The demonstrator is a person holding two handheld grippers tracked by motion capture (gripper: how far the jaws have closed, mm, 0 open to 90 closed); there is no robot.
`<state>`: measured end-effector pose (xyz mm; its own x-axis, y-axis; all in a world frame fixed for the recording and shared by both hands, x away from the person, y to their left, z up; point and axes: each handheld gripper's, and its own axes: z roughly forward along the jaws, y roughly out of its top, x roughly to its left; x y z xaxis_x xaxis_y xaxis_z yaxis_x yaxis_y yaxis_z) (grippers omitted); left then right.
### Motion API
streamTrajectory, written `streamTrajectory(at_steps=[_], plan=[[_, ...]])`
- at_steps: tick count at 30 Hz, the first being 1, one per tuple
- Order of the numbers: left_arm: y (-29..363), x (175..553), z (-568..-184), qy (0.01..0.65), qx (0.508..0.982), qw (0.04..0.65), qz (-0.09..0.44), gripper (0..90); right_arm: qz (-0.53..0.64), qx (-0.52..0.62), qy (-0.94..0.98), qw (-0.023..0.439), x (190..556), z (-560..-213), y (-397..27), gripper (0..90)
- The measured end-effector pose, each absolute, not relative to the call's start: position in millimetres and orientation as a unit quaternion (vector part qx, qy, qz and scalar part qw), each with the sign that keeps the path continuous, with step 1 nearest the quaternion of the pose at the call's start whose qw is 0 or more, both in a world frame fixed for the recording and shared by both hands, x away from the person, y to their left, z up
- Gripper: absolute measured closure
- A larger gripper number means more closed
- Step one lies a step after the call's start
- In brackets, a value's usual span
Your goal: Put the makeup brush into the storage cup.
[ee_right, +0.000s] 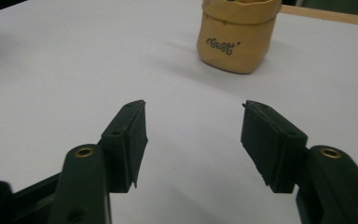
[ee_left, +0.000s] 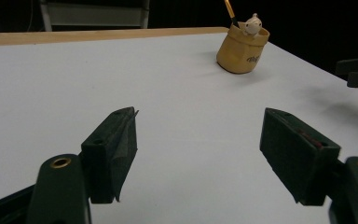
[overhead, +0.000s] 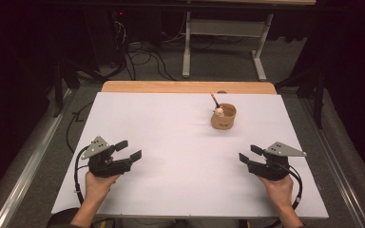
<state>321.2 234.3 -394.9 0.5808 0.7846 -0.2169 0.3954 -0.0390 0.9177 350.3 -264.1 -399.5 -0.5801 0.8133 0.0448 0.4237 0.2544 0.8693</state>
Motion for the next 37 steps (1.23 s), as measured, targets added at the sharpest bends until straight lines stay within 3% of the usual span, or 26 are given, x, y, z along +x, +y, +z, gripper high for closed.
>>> streamTrajectory(at_steps=[37], plan=[[233.9, 323.2, -395.6, 0.424, 0.700, 0.548, 0.176, 28.0, 0.457, 0.407, 0.756, 0.231, 343.8, -401.1, -263.7, 39.1]])
